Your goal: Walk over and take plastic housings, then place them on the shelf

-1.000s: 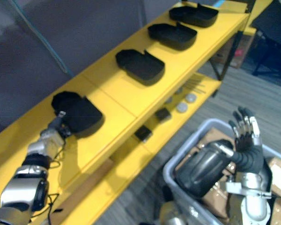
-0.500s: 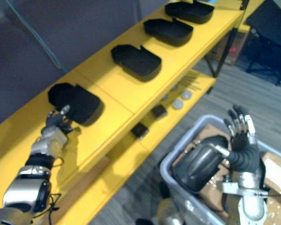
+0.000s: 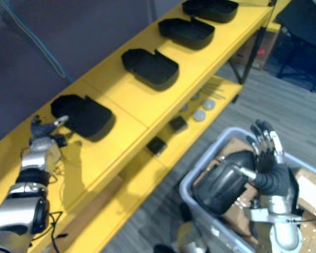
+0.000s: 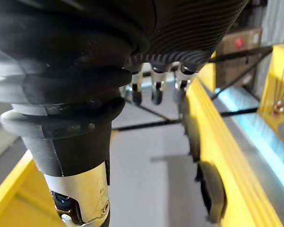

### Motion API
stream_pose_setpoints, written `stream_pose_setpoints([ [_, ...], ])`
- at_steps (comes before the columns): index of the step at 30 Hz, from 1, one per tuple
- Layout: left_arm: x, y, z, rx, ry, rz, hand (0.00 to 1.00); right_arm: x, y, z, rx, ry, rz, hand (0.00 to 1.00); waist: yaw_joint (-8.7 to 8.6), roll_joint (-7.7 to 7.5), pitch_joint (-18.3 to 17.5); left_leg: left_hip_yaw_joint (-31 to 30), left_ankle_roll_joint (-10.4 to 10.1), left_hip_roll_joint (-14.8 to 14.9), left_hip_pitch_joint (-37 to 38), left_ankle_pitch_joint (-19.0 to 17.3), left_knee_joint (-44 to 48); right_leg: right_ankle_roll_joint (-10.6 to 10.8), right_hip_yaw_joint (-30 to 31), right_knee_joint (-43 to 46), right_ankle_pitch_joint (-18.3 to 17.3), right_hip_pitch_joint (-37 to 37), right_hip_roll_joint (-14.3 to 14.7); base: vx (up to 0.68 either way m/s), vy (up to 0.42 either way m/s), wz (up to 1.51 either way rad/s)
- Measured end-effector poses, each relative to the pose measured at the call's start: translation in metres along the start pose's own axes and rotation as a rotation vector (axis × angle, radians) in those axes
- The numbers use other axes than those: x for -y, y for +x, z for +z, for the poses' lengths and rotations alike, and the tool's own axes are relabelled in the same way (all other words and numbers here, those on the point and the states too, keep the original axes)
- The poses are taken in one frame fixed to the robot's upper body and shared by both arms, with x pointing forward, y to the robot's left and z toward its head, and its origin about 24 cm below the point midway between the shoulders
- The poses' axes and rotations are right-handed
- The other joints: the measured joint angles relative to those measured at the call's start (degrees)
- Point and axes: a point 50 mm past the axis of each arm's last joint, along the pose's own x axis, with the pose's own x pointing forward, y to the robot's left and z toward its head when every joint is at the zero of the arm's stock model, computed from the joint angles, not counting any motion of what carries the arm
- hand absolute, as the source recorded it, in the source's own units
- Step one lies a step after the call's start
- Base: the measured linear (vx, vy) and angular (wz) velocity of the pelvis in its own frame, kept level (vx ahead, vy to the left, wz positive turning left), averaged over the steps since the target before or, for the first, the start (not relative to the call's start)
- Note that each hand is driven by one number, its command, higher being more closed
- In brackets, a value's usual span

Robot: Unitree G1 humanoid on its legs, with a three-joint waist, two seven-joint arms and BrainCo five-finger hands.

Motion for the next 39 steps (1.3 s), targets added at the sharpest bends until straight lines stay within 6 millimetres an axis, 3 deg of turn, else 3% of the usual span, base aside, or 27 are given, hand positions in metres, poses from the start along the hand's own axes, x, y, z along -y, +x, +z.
stream_pose_setpoints([
  [4,-0.002,-0.001,0.02,0.12,-0.015,0.022,0.0,0.0,0.005,0.0,0.006,0.026,0.059,0.0,1.38,0.07,-0.05,-1.76,0.71,-0.21,-0.4,0.46,-0.18,-0.04,-2.08,-0.01,0.04,0.54,-0.63,-0.07,0.025,0.26],
  [7,-0.007,-0.007,0.023,0.2,-0.002,0.023,0.0,-0.004,0.017,-0.014,-0.034,0.055,0.109,0.0,3.08,0.49,-0.55,-3.58,1.13,-0.38,-0.61,0.77,-0.76,-0.05,-3.97,-0.02,0.02,1.13,-1.06,-0.11,0.047,0.31],
  [11,-0.007,-0.024,-0.002,0.23,0.046,-0.021,0.0,0.0,0.035,-0.047,-0.164,0.055,0.117,0.0,6.17,1.47,-2.99,-7.11,1.18,-0.4,-1.07,1.11,-0.74,0.0,-7.55,-0.03,0.0,2.48,-1.8,-0.06,0.05,0.42],
  [13,-0.003,-0.037,-0.014,0.244,0.045,-0.059,0.0,0.008,0.047,-0.064,-0.22,0.024,0.083,0.0,8.09,1.27,-3.89,-8.58,1.16,-0.4,-0.75,1.21,-0.81,-0.46,-9.1,-0.04,-0.44,3.49,-2.08,-0.04,0.057,0.46],
  [16,0.006,-0.07,-0.034,0.244,-0.021,-0.125,0.0,0.023,0.068,-0.085,-0.295,-0.032,-0.019,0.0,11.33,0.91,-5.36,-11.66,1.14,-0.59,-0.81,1.48,-0.76,0.25,-12.29,-0.04,-0.93,5.06,-2.68,-0.02,0.066,0.51],
  [19,-0.008,-0.106,-0.053,0.223,-0.088,-0.111,0.0,0.031,0.083,-0.094,-0.321,-0.086,-0.126,0.0,14.73,0.34,-6.84,-15.58,1.35,-0.88,-1.8,1.95,-0.64,0.45,-16.06,-0.04,-1.24,6.06,-3.4,0.0,0.071,0.59],
  [21,-0.021,-0.113,-0.061,0.202,-0.099,-0.073,0.0,0.035,0.089,-0.099,-0.337,-0.103,-0.179,0.0,16.49,-0.16,-7.6,-17.09,1.41,-0.98,-2.49,2.24,-0.58,0.48,-17.56,-0.04,-1.26,6.22,-3.61,0.01,0.064,0.54],
  [22,-0.038,-0.116,-0.074,0.156,-0.106,0.005,0.0,0.038,0.097,-0.102,-0.355,-0.117,-0.225,0.0,18.11,-0.57,-7.69,-18.59,1.48,-1.09,-2.53,2.45,-0.56,0.48,-19.01,-0.04,-1.25,6.98,-3.79,0.0,0.059,0.51],
  [25,-0.068,-0.124,-0.1,0.067,-0.081,0.122,0.0,0.041,0.107,-0.108,-0.385,-0.112,-0.285,0.0,20.34,-1.38,-8.1,-20.51,1.64,-1.22,-2.62,2.69,-0.54,0.55,-21.44,-0.06,-1.32,7.92,-4.02,-0.01,0.056,0.41],
  [27,-0.091,-0.134,-0.136,-0.046,0.032,0.18,0.0,0.044,0.12,-0.113,-0.421,-0.101,-0.327,0.0,22.82,-2.35,-8.27,-22.19,1.59,-1.27,-3.44,2.86,-0.59,0.3,-23.1,-0.07,-1.49,8.12,-4.16,-0.04,0.066,0.37],
  [28,-0.095,-0.137,-0.145,-0.081,0.055,0.188,0.0,0.044,0.123,-0.113,-0.426,-0.096,-0.332,0.0,23.21,-2.73,-8.27,-22.76,1.46,-1.33,-3.69,2.95,-0.63,0.23,-23.47,-0.07,-1.55,8.09,-4.22,-0.05,0.057,0.43],
  [30,-0.106,-0.152,-0.184,-0.238,0.117,0.216,0.0,0.046,0.135,-0.116,-0.446,-0.07,-0.35,0.0,25.11,-3.88,-8.23,-23.97,1.43,-1.36,-4.52,3.59,-0.76,-0.08,-24.87,-0.07,-1.79,7.95,-4.28,-0.03,0.032,0.33],
  [33,-0.11,-0.182,-0.229,-0.423,0.169,0.192,0.0,0.05,0.149,-0.116,-0.476,-0.062,-0.363,0.0,26.27,-4.16,-8.07,-24.74,1.19,-1.35,-4.65,3.86,-0.8,-0.21,-26.15,-0.07,-2.16,8.32,-4.34,-0.01,0.023,0.17],
  [39,-0.112,-0.203,-0.258,-0.527,0.224,0.099,0.0,0.063,0.157,-0.116,-0.542,-0.094,-0.4,0.0,26.53,-4.37,-7.81,-24.37,0.51,-1.06,-4.03,4.38,-1.89,-0.55,-26.39,-0.07,-3.32,8.53,-4.06,0.03,0.023,0.04],
])
